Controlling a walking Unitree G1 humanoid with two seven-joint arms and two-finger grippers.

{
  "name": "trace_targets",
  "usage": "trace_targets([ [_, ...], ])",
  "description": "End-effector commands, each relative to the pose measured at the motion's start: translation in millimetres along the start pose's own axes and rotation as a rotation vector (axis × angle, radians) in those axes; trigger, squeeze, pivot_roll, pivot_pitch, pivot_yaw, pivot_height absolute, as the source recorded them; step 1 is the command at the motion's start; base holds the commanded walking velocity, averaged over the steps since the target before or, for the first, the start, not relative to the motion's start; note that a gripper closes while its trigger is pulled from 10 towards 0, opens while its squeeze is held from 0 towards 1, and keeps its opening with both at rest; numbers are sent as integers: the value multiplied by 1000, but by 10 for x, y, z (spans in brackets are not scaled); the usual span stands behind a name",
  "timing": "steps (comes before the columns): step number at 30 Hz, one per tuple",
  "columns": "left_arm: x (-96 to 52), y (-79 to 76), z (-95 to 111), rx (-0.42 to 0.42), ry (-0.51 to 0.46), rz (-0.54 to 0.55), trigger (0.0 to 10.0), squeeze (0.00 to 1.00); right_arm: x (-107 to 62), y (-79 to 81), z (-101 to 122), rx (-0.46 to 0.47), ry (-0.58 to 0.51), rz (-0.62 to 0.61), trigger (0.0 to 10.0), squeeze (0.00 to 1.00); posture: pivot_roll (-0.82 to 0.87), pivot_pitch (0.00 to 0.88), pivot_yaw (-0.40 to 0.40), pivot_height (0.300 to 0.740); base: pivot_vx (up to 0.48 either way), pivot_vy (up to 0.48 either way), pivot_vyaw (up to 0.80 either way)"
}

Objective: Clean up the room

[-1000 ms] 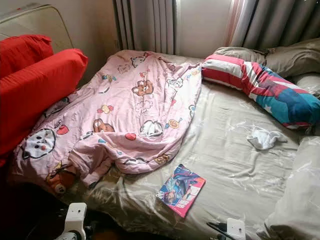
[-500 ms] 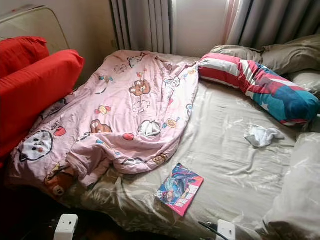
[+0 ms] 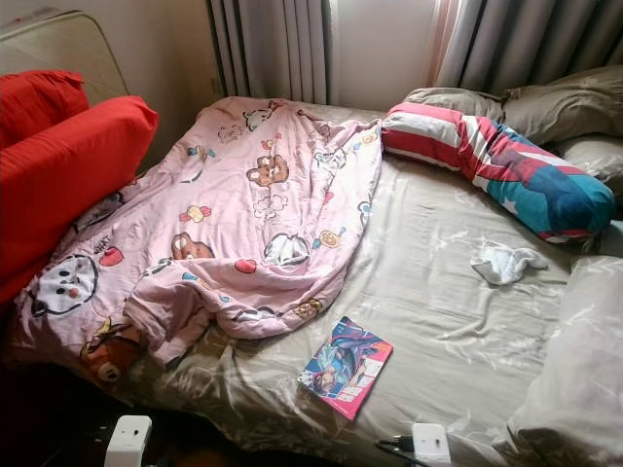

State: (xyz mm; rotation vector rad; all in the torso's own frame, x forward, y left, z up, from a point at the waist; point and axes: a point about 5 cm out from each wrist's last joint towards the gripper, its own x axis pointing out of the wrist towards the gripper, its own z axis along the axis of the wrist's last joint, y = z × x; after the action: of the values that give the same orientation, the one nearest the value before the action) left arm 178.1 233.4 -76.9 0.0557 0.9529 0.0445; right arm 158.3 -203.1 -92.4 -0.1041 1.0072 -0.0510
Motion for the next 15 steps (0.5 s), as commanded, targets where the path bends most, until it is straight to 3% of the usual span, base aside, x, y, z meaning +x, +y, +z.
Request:
trace_targets([
  [1, -1, -10, -32, 1, 21, -2, 10000, 0, -1, -16, 11, -23, -12, -6, 10000, 0, -109, 0, -26, 740, 0, 0, 0],
  [9, 7, -57, -35, -15, 26, -10, 10000, 0, -8, -115, 11, 45, -19, -46, 10000, 0, -108, 0, -36, 740, 0, 0, 0],
  [15, 6, -51, -36, -15, 30, -11, 10000, 0, -17, -129, -7, -28, -25, -56, 10000, 0, -105, 0, -35, 740, 0, 284, 0],
])
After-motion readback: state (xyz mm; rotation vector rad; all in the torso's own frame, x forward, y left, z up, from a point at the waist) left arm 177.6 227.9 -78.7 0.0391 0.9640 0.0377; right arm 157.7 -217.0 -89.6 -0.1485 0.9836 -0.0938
